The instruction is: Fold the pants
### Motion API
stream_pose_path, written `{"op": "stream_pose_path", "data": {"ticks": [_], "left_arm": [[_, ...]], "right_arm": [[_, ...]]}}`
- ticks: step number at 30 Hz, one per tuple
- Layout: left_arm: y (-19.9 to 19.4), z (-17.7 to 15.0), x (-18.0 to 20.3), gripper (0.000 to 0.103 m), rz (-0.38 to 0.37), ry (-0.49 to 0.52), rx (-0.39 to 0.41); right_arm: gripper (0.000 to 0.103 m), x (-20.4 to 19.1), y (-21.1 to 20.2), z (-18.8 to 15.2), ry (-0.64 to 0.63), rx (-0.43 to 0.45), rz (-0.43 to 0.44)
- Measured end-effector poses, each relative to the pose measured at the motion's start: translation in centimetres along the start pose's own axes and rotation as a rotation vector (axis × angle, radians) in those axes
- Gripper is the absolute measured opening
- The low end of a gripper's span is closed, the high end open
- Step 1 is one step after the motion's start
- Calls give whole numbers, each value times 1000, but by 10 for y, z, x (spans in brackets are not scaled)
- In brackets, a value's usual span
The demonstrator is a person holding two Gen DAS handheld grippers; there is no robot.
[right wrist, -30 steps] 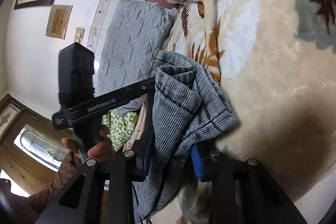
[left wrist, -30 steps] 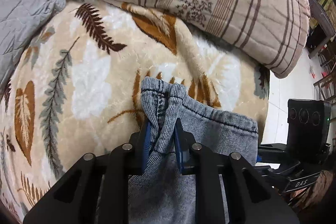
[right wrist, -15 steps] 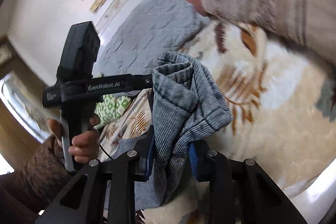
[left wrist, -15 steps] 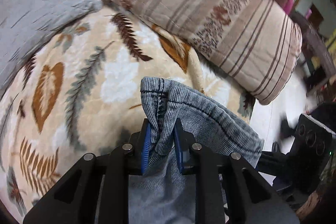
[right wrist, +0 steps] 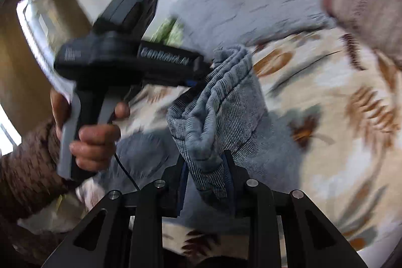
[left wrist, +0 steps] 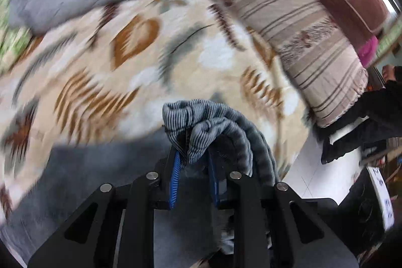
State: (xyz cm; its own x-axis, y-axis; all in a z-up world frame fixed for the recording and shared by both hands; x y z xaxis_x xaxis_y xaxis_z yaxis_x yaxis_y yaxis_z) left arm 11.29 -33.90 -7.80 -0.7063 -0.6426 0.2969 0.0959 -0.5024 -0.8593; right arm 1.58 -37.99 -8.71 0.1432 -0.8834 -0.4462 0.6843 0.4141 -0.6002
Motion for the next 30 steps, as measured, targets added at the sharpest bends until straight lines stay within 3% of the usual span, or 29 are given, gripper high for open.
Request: {"op": "stream_pose_path", "data": {"ticks": [4,8,11,15,19,22,23,24,27,30], "left_arm": [[7,-42,-57,17,47,-134,-49],[14,-78,-103,16,65,-273,-86],[10,-92,-116,16,42,-336,-79],[-3,-100,-120,16,3,-390,-60],[-22,-103,-118,16,-77,-454,-25],[-35,-97,-109,25,-149,-500,24],[-35,-93,-105,32,-153,-501,29],[-34,-90,-102,42,-150,-500,29],[-25,-78,-93,47,-156,-516,25],[-7,-70,-92,57,-149,-559,-9]], "right_arm": [[28,-29,46,-26,-79,-128,-11],[40,-43,79,-49,-177,-239,-75],[48,-51,79,-51,-229,-253,-98],[50,-55,63,-50,-221,-253,-80],[54,-43,20,-31,-113,-169,-49],[61,-2,-6,1,64,-73,-45],[62,14,-9,11,121,-53,-52],[63,28,-11,18,165,-41,-53],[63,65,1,42,281,-32,-48],[63,89,28,51,315,-65,-81]]}}
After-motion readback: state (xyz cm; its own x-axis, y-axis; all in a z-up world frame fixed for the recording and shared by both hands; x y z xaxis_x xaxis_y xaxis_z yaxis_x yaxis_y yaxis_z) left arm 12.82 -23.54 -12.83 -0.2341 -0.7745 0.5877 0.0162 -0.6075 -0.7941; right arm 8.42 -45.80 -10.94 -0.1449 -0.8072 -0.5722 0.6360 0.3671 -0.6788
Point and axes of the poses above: each gripper's, at about its wrist camera, not at the fingertips, and y roughly the way its jaws point, x to its right, z to its top, the point moved 8 cm from there along y, roughly the way its jaws point, and after that the axes turned 2 degrees about -z, right-handed, at the moved point
